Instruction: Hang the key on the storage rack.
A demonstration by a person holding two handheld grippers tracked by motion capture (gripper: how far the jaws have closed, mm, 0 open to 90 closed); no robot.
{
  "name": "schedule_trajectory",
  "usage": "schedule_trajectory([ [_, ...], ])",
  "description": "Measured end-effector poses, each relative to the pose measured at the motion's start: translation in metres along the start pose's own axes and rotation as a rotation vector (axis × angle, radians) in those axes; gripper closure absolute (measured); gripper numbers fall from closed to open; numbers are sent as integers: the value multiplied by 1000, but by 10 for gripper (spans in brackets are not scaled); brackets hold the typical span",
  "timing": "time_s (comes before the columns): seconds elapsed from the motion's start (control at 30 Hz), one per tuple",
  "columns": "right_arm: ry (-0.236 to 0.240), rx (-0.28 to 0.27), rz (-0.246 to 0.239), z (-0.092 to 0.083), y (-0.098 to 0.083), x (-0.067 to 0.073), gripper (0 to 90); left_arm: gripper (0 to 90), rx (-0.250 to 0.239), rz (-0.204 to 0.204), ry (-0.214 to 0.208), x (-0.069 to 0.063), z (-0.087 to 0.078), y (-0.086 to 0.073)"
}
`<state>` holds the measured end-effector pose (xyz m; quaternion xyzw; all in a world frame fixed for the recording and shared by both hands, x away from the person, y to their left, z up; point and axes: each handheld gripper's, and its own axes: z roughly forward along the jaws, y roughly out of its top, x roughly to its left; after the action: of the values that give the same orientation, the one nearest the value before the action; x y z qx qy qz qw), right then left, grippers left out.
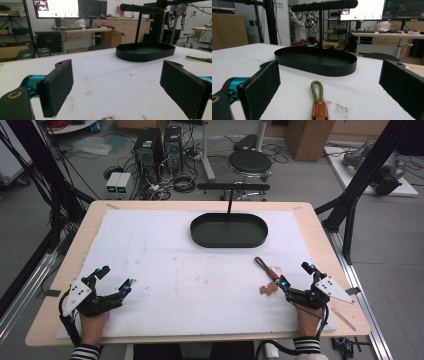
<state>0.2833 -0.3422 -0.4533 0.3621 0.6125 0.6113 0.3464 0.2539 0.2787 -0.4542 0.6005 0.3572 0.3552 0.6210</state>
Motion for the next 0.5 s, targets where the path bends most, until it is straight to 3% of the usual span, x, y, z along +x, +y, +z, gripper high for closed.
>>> schedule_trajectory([
  [0.5, -3, 0, -7, 1, 0, 0, 23, 120, -7, 0, 0, 0, -1, 0],
])
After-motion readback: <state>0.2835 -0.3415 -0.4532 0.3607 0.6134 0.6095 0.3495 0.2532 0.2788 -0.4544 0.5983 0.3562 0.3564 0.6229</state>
